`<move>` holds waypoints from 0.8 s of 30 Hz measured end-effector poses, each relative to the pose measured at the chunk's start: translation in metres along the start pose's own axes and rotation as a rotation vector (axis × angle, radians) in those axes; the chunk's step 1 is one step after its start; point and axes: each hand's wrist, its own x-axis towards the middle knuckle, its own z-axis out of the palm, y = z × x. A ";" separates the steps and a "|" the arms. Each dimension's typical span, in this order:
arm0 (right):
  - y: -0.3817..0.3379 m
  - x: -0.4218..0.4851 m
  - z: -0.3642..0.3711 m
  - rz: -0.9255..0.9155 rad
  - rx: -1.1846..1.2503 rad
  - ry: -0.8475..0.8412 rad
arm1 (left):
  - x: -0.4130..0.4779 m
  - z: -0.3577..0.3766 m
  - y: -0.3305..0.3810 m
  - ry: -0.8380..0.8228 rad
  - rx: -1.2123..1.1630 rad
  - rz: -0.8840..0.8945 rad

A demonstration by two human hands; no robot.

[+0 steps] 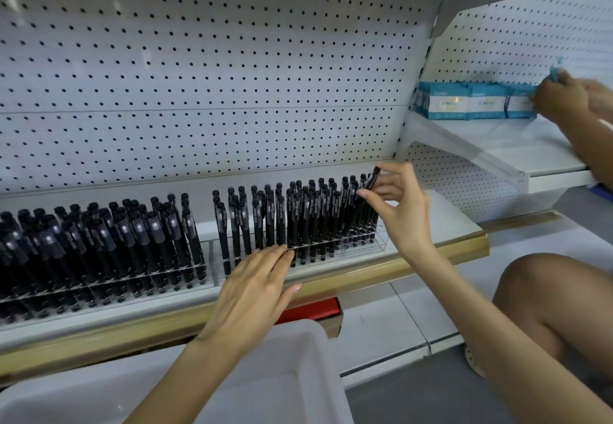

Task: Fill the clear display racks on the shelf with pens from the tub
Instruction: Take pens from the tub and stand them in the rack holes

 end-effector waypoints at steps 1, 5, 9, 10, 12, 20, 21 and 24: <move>0.002 -0.001 0.001 0.006 -0.004 -0.018 | 0.000 0.000 0.000 -0.004 0.007 0.002; 0.010 -0.005 0.005 -0.022 -0.073 -0.116 | -0.001 -0.002 0.000 -0.015 0.015 0.009; 0.017 -0.010 0.006 -0.086 -0.180 -0.200 | -0.001 -0.003 0.001 -0.013 0.016 0.010; 0.018 -0.012 0.006 -0.112 -0.209 -0.226 | -0.001 -0.004 0.001 -0.013 0.015 0.009; 0.022 -0.015 0.007 -0.157 -0.263 -0.266 | -0.001 -0.005 0.001 -0.016 0.013 0.010; 0.023 -0.010 0.007 -0.147 -0.308 -0.270 | -0.001 -0.009 0.003 -0.038 -0.003 0.013; 0.023 -0.009 0.007 -0.152 -0.315 -0.277 | -0.001 -0.010 0.003 -0.037 -0.003 0.013; 0.024 -0.007 0.008 -0.169 -0.329 -0.296 | -0.002 -0.011 0.003 -0.037 -0.011 0.020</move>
